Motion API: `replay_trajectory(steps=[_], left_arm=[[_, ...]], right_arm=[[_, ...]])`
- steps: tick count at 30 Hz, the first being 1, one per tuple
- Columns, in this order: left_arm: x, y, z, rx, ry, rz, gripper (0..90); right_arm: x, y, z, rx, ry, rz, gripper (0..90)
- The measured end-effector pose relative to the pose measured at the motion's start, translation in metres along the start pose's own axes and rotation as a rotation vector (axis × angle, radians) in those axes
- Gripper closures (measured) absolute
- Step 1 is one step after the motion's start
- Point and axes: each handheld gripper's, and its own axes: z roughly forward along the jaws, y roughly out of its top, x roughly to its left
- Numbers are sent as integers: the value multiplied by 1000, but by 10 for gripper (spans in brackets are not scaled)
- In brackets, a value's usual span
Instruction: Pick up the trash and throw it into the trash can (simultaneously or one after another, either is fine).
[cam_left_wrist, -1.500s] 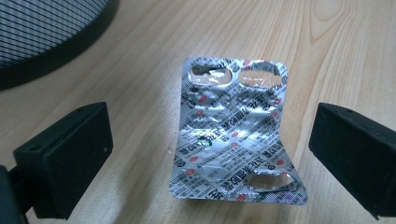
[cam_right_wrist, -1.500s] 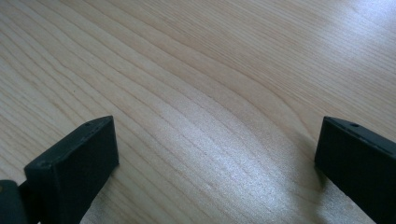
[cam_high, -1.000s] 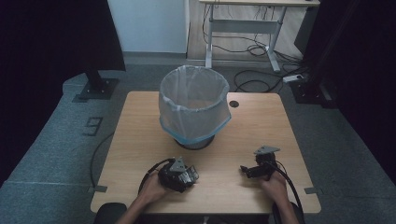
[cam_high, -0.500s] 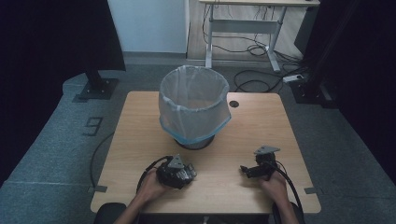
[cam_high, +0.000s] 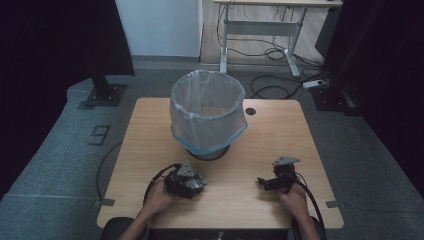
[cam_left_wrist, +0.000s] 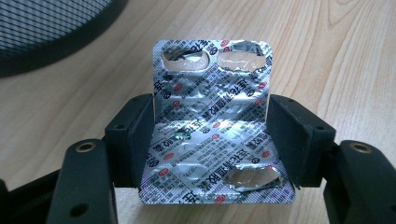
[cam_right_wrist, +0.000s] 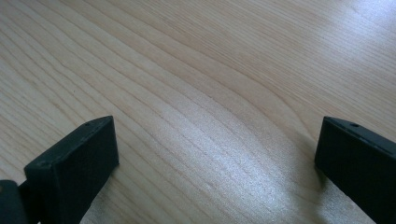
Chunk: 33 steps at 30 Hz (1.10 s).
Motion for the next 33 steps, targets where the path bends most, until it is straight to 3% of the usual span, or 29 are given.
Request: replay_trajectory(steps=[11, 22, 33], left_arm=[[5, 10, -21, -16, 7, -3, 341], [11, 17, -43, -20, 40, 8, 341], [19, 21, -64, -46, 38, -17, 341]], right_arm=[[0, 0, 0, 0, 0, 0, 0], [0, 0, 0, 0, -2, 0, 0], [0, 0, 0, -1, -1, -1, 0]])
